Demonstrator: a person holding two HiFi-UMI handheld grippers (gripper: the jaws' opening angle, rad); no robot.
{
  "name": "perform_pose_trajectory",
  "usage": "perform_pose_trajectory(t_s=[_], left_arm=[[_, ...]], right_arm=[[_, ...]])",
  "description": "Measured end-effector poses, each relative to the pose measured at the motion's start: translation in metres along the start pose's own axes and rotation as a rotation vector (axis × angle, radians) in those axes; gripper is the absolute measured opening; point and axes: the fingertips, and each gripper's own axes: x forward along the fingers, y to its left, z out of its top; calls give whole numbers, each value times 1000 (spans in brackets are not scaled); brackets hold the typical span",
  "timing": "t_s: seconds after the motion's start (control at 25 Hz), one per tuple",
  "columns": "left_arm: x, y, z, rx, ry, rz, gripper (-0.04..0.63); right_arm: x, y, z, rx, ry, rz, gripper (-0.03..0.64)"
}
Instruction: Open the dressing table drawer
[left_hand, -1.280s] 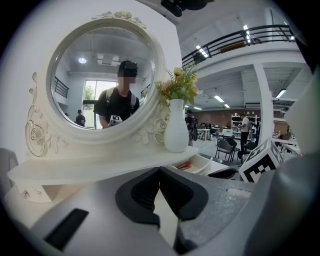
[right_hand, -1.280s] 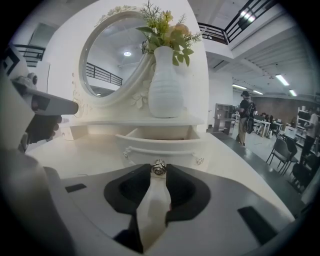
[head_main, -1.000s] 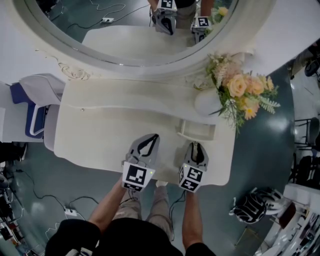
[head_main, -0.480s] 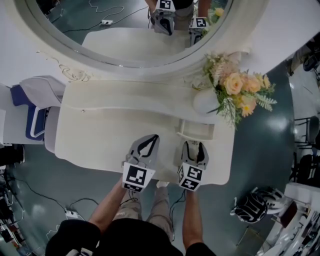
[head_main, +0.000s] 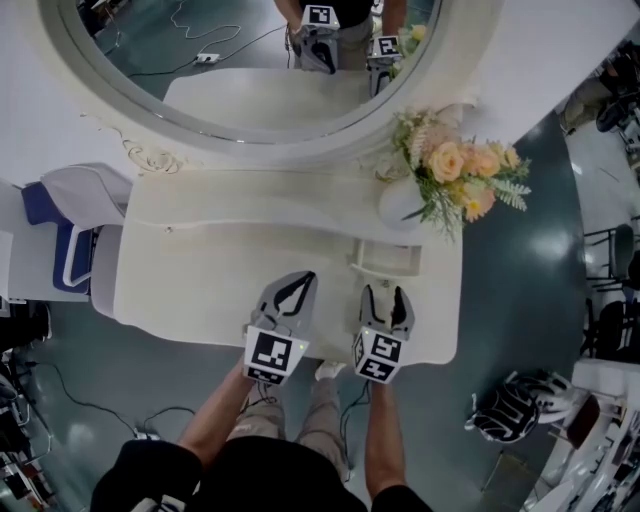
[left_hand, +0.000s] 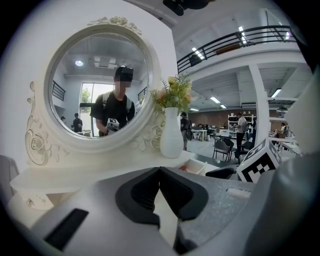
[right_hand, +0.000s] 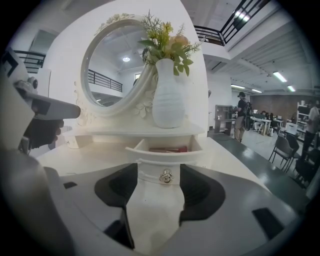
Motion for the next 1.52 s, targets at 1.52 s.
perform_pose_trajectory(t_s=[1.52], left_arm=[[-114,-17,139,131,-238,-147,3]], right_arm=[[-177,70,169,-76,-293,-93,100]])
